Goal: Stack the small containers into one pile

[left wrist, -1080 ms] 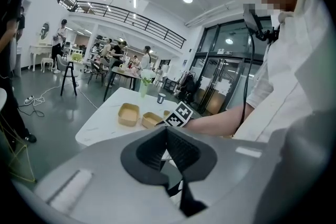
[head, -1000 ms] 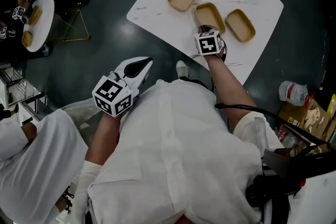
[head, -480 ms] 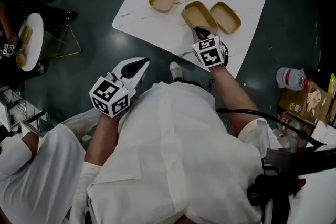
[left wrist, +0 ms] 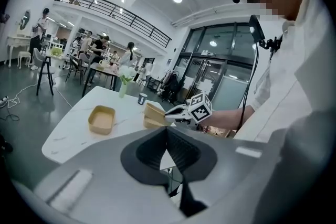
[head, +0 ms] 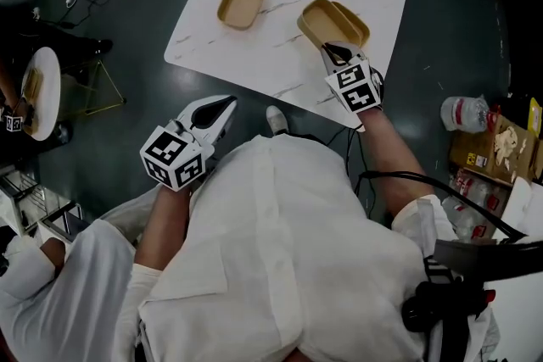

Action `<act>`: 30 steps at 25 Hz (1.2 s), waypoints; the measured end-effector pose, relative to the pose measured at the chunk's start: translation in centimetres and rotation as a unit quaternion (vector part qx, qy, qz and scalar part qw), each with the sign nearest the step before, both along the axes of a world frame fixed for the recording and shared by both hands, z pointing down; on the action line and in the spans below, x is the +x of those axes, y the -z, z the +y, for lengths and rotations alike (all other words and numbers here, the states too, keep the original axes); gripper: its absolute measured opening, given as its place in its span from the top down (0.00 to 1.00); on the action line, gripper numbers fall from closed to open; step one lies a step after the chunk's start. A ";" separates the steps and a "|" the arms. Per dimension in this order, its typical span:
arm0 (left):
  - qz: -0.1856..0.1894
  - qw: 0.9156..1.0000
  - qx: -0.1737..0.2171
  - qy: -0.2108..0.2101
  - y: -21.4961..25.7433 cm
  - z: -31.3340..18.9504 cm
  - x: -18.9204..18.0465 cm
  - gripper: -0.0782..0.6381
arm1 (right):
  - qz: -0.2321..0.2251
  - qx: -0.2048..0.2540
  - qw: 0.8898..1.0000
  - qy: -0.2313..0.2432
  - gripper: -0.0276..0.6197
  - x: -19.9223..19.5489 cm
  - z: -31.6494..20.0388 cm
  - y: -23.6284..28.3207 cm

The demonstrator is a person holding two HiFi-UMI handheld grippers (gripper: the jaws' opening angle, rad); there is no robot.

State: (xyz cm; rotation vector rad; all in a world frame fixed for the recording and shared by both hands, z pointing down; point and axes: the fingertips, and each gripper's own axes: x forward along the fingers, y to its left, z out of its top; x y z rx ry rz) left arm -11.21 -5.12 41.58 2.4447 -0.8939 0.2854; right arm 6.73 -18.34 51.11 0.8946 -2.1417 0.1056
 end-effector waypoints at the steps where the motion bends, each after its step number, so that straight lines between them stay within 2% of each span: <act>1: 0.000 1.000 0.000 -0.001 0.0 -0.1 0.2 0.88 | 0.005 0.002 1.000 0.002 0.93 0.6 -0.2 0.0; 9: -0.002 1.000 0.000 0.002 0.0 -1.5 1.1 0.88 | 0.034 0.011 0.999 0.007 0.93 4.8 -2.3 -0.4; 16: -0.007 1.000 0.001 0.009 -0.3 -2.8 2.0 0.88 | 0.070 0.011 0.997 0.033 0.93 7.2 -4.2 -2.7; 30: -0.020 1.000 -0.004 0.023 -0.6 -4.5 2.9 0.88 | 0.081 -0.014 0.995 0.051 0.93 7.1 -5.1 -7.5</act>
